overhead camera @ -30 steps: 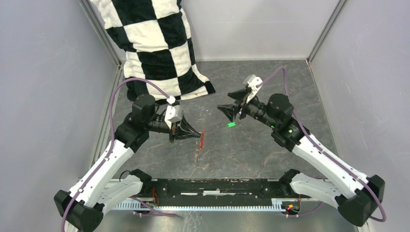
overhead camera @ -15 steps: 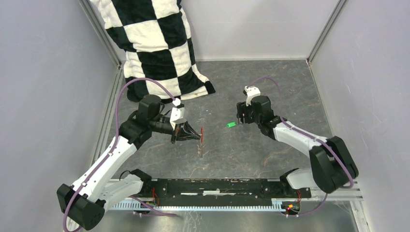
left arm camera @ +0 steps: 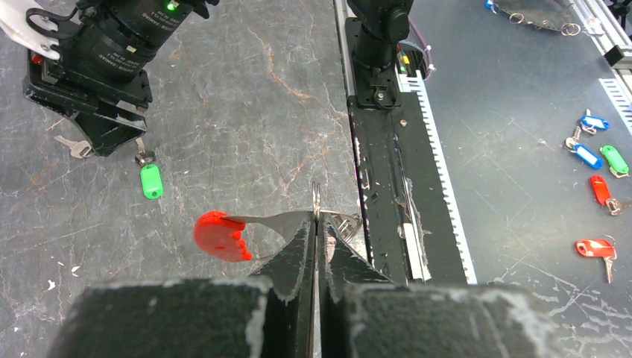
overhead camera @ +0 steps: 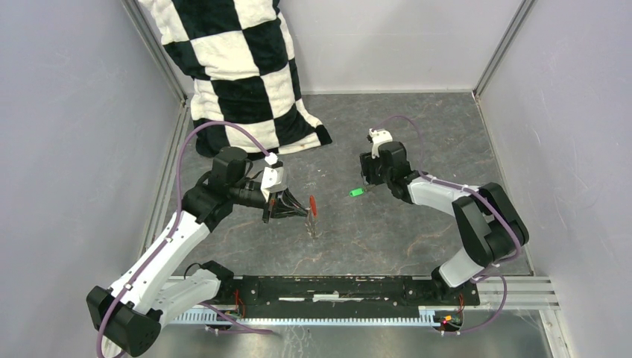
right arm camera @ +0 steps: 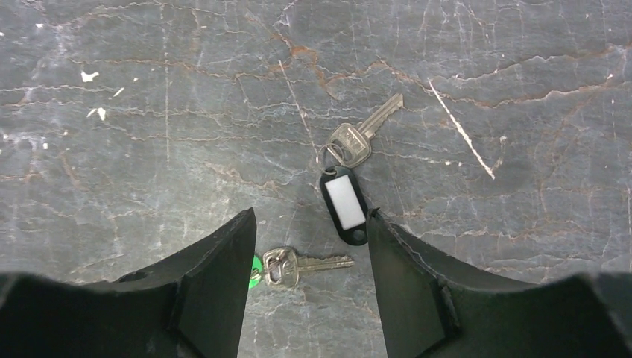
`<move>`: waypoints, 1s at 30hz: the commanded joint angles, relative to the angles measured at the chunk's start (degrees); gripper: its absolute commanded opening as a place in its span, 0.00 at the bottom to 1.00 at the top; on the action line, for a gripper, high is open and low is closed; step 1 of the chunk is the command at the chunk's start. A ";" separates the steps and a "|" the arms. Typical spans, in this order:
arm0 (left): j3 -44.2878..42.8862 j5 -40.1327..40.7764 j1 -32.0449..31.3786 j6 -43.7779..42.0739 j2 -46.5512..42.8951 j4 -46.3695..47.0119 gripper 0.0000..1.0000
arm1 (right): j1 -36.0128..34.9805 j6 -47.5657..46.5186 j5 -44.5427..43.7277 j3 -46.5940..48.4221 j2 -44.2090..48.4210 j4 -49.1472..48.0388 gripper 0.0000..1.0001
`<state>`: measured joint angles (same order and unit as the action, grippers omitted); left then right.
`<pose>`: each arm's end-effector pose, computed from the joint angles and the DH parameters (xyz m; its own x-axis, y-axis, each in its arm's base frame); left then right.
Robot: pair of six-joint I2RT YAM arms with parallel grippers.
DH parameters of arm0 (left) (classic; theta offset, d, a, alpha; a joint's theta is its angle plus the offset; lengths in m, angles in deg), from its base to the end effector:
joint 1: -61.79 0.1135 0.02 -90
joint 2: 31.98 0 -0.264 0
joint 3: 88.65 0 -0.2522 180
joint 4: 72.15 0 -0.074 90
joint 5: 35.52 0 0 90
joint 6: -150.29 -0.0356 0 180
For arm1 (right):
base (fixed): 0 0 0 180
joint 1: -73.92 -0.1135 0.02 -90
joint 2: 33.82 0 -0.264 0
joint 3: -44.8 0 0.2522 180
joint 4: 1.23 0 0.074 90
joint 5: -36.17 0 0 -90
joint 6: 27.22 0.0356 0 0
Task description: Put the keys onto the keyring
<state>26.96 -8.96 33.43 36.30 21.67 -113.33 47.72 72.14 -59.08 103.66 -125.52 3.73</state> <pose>0.1510 -0.1177 0.3276 -0.0451 0.2309 -0.9719 0.9953 -0.0730 -0.0635 0.2941 0.1411 0.1735 -0.6036 -0.1165 -0.7888 -0.2804 0.9571 0.0732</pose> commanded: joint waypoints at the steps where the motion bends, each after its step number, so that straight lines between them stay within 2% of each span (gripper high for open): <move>1: -0.90 -1.11 -0.12 -2.58 -1.08 0.87 0.02 | -0.84 3.92 1.57 -3.04 5.20 -3.99 0.64; 11: -0.93 -1.07 -0.13 -3.06 -1.30 0.83 0.02 | -4.99 10.22 -0.71 -9.23 6.80 -4.98 0.53; 17: -0.96 -1.25 -0.12 -2.84 -1.57 0.84 0.02 | -5.90 10.37 -1.76 -7.54 4.50 -5.76 0.47; 30: -0.66 -1.29 -0.12 -2.91 -2.22 0.80 0.02 | -6.25 10.65 -3.24 -5.36 0.97 -6.91 0.43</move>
<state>26.96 -8.96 33.43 35.30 20.44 -113.49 41.76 82.11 -60.59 95.97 -123.82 -0.57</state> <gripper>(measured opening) 0.040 0.433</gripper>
